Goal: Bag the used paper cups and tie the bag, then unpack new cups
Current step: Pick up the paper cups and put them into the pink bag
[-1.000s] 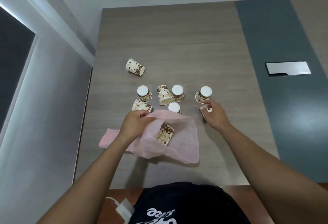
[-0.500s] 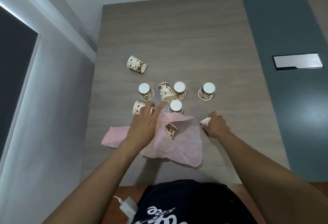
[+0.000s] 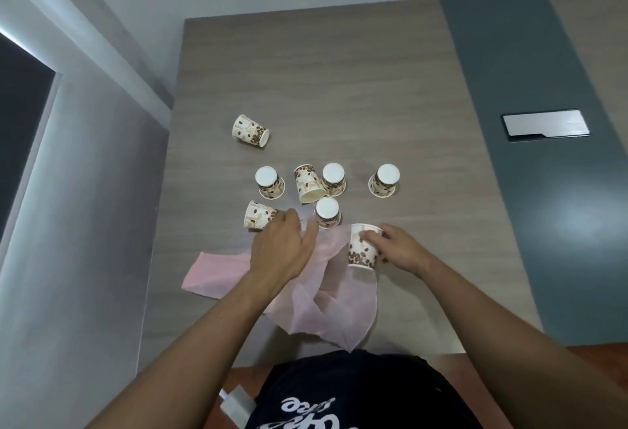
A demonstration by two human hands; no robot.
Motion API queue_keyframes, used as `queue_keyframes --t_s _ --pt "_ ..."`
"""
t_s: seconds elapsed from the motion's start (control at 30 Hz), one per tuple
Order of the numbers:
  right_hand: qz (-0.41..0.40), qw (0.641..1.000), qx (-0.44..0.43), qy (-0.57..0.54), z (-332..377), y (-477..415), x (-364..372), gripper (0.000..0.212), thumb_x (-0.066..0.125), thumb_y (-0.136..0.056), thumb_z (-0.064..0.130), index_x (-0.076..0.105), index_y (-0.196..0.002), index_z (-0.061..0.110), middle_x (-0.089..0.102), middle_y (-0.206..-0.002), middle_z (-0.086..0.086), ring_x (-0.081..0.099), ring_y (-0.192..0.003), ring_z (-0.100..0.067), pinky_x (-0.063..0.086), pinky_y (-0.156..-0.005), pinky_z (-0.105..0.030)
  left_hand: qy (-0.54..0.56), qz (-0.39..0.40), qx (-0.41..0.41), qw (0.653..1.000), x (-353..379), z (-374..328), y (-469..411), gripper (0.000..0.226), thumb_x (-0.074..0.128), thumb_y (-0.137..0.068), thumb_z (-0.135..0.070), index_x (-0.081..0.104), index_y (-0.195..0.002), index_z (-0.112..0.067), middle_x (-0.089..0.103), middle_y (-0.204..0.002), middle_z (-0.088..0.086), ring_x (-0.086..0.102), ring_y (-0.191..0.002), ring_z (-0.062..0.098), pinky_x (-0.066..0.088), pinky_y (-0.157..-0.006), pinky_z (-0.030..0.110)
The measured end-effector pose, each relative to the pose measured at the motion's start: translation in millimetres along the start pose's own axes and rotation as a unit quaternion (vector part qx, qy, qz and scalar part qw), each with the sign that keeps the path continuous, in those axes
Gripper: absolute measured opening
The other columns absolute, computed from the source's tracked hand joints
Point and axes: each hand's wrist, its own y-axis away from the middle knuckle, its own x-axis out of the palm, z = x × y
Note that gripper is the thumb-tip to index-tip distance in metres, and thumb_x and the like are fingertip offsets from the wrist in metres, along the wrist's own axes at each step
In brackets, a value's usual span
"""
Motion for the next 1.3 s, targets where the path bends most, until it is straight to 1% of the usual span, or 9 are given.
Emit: queue_keyframes --t_s 0.1,0.17,0.37,0.6,0.77,0.83,1.0,1.17,1.3 --pt "0.039 0.999 -0.009 -0.006 5 7 20 0.051 0.073 -0.089 0.068 0.076 -0.093 0.017 0.082 -0.090 -0.003 0.076 -0.080 -0.016 0.065 -0.082 -0.050 0.011 0.090 0.030 0.995 -7 -11 10 0.083 0.055 -0.086 -0.095 0.049 -0.131 -0.025 0.056 -0.130 -0.002 0.062 -0.109 0.027 0.056 -0.090 0.048" --pt "0.052 0.998 0.000 -0.034 13 13 32 0.042 0.074 -0.096 0.060 0.078 -0.094 0.018 0.084 -0.092 -0.004 0.081 -0.085 -0.021 0.065 -0.078 -0.042 -0.033 0.132 0.053 0.989 -4 -9 15 0.092 0.075 -0.078 -0.087 0.044 -0.139 -0.025 0.054 -0.137 0.000 0.064 -0.113 0.029 0.058 -0.091 0.050" --pt "0.063 0.994 0.022 -0.087 38 25 64 0.054 0.069 -0.097 0.067 0.085 -0.102 0.015 0.084 -0.107 -0.002 0.083 -0.093 -0.022 0.064 -0.079 -0.036 -0.067 0.062 0.032 0.995 -2 14 15 0.023 0.058 -0.105 -0.016 0.063 -0.128 -0.014 0.077 -0.122 0.014 0.071 -0.108 0.041 0.053 -0.078 0.044" --pt "0.168 0.984 -0.046 0.040 65 36 111 0.056 0.064 -0.099 0.060 0.065 -0.072 0.012 0.062 -0.071 0.005 0.056 -0.071 -0.016 0.045 -0.072 -0.034 0.099 -0.029 -0.041 0.994 -13 37 13 0.031 0.053 -0.105 -0.045 0.065 -0.089 -0.021 0.072 -0.083 0.006 0.066 -0.085 0.040 0.045 -0.065 0.039" --pt "0.225 0.942 -0.117 0.219 81 35 139 0.019 0.058 -0.106 0.018 0.074 -0.109 0.008 0.075 -0.112 -0.016 0.065 -0.100 -0.028 0.048 -0.089 -0.036 0.192 -0.028 -0.088 0.977 -21 27 14 0.062 0.057 -0.115 -0.042 0.038 -0.057 -0.028 0.044 -0.055 -0.008 0.046 -0.059 0.017 0.029 -0.056 0.034" --pt "0.233 0.928 -0.135 0.257 86 35 142 0.027 0.060 -0.106 0.008 0.067 -0.132 0.002 0.071 -0.119 -0.016 0.059 -0.103 -0.024 0.044 -0.089 -0.034 0.197 -0.029 -0.096 0.975 -23 25 12 0.063 0.056 -0.116 -0.041 0.037 -0.056 -0.029 0.042 -0.054 -0.007 0.042 -0.058 0.014 0.029 -0.056 0.033" --pt "0.150 0.955 -0.191 0.171 93 34 128 0.030 0.068 -0.102 0.026 0.068 -0.128 0.011 0.077 -0.119 -0.003 0.071 -0.108 -0.024 0.054 -0.096 -0.037 0.187 -0.027 -0.124 0.974 -25 42 6 0.058 0.052 -0.114 -0.042 0.046 -0.060 -0.022 0.052 -0.059 -0.003 0.052 -0.067 0.031 0.035 -0.061 0.038" --pt "-0.031 0.975 -0.189 0.116 94 11 81 0.025 0.064 -0.101 0.024 0.081 -0.085 0.015 0.074 -0.070 0.013 0.064 -0.061 0.002 0.049 -0.068 -0.026 0.182 -0.027 -0.123 0.975 -28 56 5 0.052 0.054 -0.111 -0.036 0.055 -0.065 -0.011 0.060 -0.061 0.007 0.054 -0.067 0.033 0.043 -0.061 0.039" --pt "-0.157 0.958 -0.212 0.115 89 -20 60 0.015 0.064 -0.102 0.022 0.076 -0.109 0.018 0.073 -0.114 0.001 0.068 -0.087 -0.022 0.055 -0.087 -0.037 0.182 -0.016 -0.120 0.976 -32 62 14 0.057 0.057 -0.112 -0.033 0.045 -0.057 -0.020 0.049 -0.055 0.000 0.043 -0.060 0.022 0.033 -0.056 0.035"
